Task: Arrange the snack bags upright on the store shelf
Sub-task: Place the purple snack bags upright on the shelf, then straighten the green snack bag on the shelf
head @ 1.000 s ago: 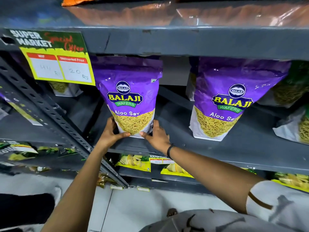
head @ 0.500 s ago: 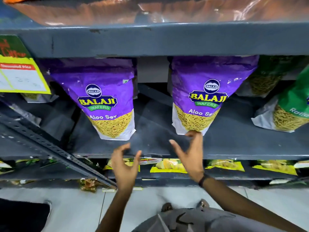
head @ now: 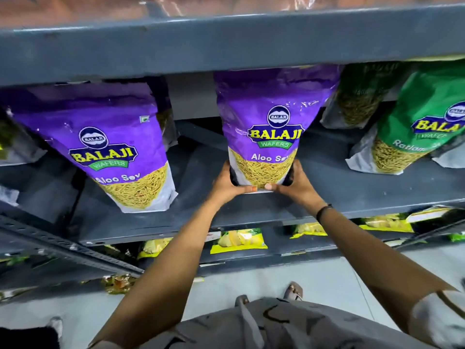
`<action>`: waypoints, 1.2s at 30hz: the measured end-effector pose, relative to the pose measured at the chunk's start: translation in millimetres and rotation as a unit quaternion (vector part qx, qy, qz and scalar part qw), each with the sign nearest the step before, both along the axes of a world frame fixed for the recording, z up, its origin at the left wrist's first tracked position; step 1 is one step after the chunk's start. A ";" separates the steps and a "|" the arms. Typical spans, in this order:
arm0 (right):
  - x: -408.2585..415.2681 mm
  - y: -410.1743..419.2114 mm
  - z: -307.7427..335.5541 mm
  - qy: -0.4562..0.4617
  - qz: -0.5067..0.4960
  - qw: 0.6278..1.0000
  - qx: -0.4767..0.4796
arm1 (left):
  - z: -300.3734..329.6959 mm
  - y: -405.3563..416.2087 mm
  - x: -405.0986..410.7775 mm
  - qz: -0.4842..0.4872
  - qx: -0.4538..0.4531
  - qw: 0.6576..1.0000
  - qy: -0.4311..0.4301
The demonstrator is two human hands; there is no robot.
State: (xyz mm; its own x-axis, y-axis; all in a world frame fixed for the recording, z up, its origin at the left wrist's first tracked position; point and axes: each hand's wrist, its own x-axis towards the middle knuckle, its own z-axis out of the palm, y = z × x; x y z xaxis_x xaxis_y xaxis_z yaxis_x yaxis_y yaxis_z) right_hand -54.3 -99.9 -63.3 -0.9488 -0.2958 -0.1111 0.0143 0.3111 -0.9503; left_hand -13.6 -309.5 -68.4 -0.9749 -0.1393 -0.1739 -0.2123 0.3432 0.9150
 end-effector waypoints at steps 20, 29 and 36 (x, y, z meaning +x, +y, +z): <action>47.7 38.7 4.5 0.071 -0.174 0.971 -0.149 | -1.7 51.0 94.7 0.302 -0.033 0.926 0.226; -13.7 160.4 0.7 0.086 -0.468 0.854 -0.210 | 11.6 198.9 47.5 0.059 -0.029 0.966 0.251; -81.8 254.3 10.7 -0.009 -0.246 0.952 -0.182 | 33.5 311.8 -80.0 0.097 0.110 0.986 0.083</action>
